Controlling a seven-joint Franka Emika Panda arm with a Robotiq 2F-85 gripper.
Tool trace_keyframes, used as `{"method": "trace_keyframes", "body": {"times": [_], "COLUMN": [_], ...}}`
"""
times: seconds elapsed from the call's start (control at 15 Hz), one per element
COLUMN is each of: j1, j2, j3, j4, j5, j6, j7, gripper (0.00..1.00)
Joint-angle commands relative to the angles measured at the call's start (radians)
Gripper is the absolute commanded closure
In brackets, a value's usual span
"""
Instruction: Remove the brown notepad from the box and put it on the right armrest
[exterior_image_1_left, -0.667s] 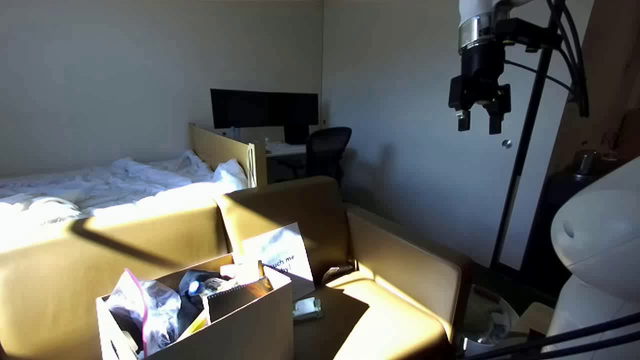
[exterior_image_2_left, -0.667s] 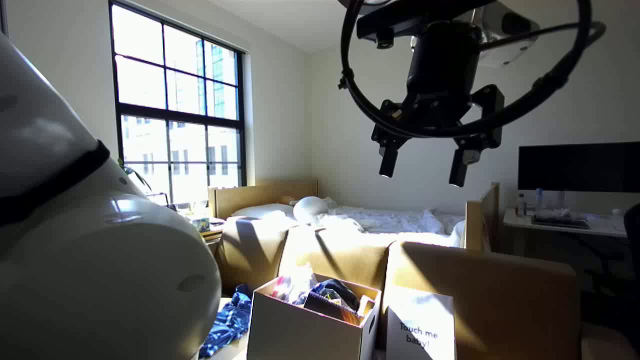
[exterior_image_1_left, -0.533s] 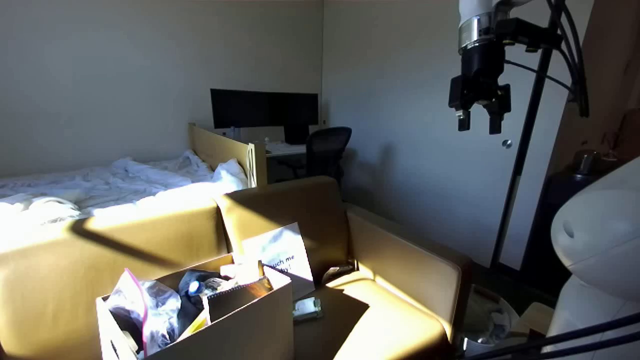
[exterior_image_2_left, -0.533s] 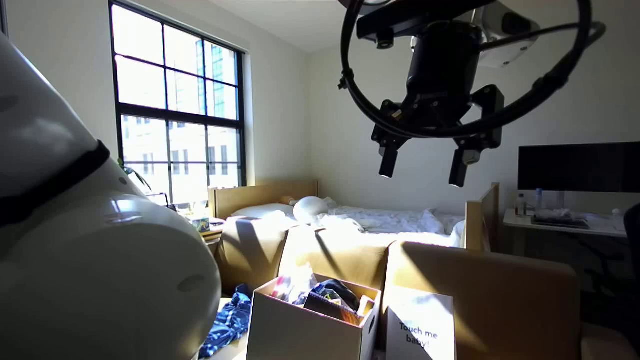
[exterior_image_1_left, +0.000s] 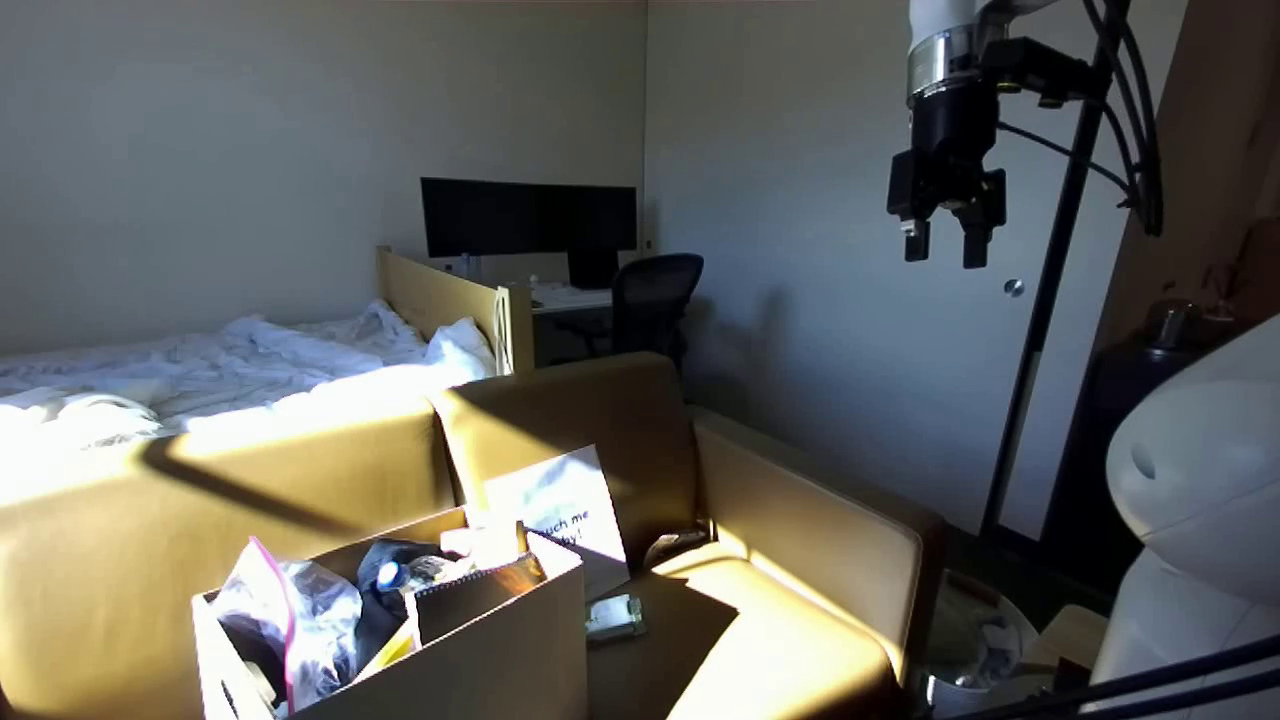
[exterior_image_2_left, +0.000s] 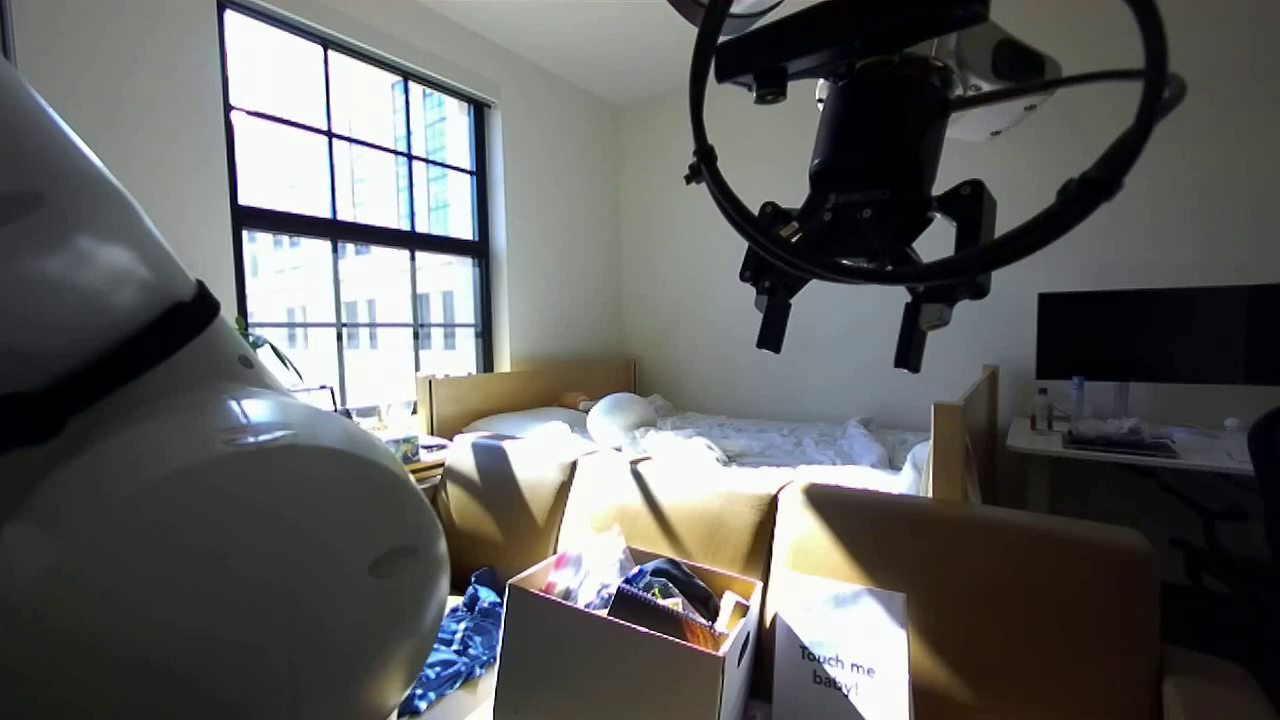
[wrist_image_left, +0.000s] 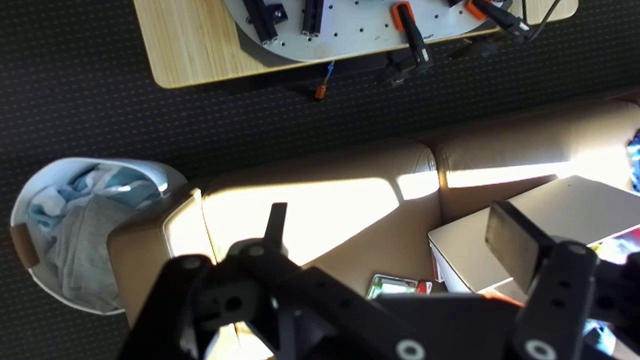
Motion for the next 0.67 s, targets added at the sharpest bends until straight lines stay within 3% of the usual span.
{"method": "trace_keyframes", "body": {"times": [0.0, 0.6], "j1": [0.061, 0.278], "j2": [0.063, 0.120], "j3": [0.041, 0.272], "j4": [0.034, 0.005], "j5": [0.029, 0.018], "j6": [0.120, 0.301], "j7": [-0.053, -0.110], "gripper": [0.00, 0.00]}}
